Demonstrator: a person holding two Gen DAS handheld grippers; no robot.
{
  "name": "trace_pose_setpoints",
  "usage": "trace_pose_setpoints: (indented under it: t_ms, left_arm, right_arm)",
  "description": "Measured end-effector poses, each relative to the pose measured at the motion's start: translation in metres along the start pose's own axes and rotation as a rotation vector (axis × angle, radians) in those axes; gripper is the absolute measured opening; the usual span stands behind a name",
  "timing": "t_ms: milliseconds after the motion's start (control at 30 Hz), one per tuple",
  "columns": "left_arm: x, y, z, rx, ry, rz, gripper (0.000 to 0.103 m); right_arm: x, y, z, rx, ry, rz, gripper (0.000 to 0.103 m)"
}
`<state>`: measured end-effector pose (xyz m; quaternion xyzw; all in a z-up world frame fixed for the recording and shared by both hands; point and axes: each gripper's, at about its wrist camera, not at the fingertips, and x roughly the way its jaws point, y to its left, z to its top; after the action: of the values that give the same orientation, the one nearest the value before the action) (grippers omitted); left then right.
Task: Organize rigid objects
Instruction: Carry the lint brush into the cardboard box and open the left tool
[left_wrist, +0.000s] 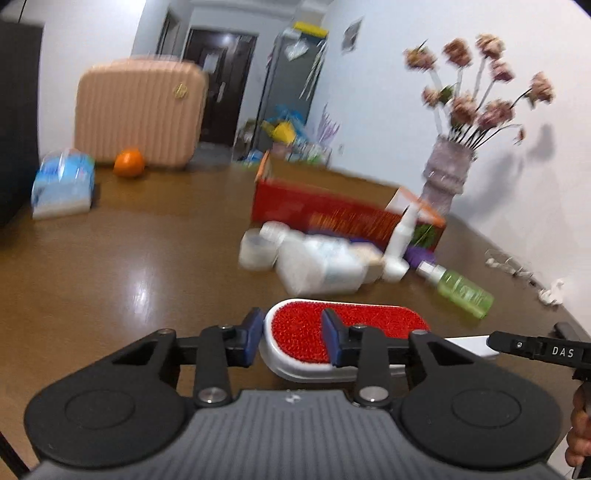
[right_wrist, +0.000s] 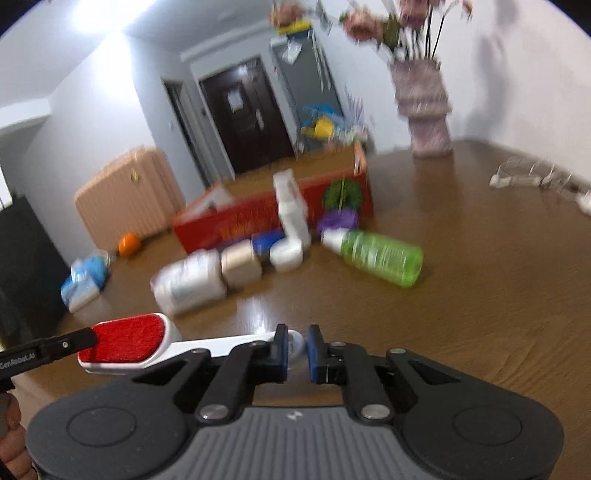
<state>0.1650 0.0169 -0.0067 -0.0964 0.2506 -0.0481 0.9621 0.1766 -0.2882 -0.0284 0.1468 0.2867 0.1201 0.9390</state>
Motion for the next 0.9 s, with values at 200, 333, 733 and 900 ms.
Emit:
trace_pose_setpoints:
  t_ms: [200, 333, 733, 900]
  left_arm:
    - [0.023, -0.017, 0.079, 0.031, -0.143, -0.045, 0.032]
    - [0.074, -0.021, 0.137, 0.022, -0.149, -0.053, 0.032]
    - [0.274, -0.001, 0.186, 0.02, 0.105, 0.009, 0.006]
    - [0.294, -0.013, 0.166, 0.106, 0.168, -0.004, 0.008]
  right_arm:
    - [0.018, -0.001, 0.075, 0.007, -0.114, 0.008, 0.011]
    - [0.057, -0.001, 0.135, -0.017, -0.154, -0.011, 0.011]
    - [0.239, -0.024, 0.218, -0.067, 0.086, -0.02, 0.009]
    - [0.263, -0.003, 0.204, -0.2, 0.138, -0.019, 0.001]
